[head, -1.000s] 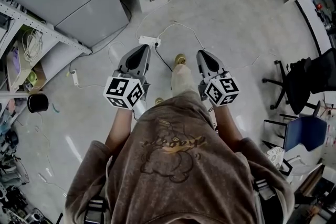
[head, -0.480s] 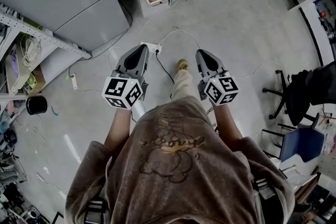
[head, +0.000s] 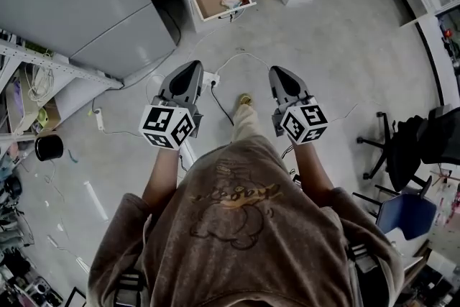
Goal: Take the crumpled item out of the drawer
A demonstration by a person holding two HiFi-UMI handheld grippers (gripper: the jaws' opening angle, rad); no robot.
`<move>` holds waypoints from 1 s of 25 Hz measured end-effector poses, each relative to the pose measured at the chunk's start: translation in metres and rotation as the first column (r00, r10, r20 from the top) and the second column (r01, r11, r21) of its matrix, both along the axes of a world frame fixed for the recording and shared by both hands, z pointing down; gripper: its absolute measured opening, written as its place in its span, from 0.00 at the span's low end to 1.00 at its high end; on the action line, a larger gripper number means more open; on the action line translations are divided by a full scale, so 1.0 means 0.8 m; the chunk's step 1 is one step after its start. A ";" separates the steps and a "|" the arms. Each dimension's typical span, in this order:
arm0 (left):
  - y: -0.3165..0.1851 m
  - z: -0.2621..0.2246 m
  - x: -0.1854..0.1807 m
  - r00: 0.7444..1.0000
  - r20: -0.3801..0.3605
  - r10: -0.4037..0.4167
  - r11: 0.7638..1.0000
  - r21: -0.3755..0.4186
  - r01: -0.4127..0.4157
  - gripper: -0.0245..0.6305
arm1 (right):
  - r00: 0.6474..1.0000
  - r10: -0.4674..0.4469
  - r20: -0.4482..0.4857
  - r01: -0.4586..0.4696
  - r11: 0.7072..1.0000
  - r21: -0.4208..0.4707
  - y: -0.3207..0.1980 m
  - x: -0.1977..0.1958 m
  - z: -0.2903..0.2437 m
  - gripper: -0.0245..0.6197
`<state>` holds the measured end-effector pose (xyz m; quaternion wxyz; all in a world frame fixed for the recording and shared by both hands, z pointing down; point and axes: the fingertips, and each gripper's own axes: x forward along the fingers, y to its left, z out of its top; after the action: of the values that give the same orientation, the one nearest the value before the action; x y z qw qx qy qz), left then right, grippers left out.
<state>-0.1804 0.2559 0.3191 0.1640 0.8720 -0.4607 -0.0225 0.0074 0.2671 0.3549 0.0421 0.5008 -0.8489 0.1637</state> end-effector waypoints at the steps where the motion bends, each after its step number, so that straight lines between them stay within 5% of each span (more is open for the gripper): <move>1: -0.012 -0.002 0.005 1.000 0.000 -0.004 1.000 -0.001 0.004 0.05 | 1.000 -0.004 0.001 0.004 1.000 -0.002 -0.011 0.005 -0.001 0.03; 25: -0.243 -0.033 0.098 0.988 0.042 -0.152 0.988 0.000 0.152 0.05 | 0.991 -0.123 0.045 0.124 0.992 -0.018 -0.265 0.107 -0.005 0.03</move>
<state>-0.1018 0.0615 0.2926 0.1537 0.8344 -0.5291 -0.0158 0.0934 0.0554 0.3509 0.0387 0.4431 -0.8772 0.1807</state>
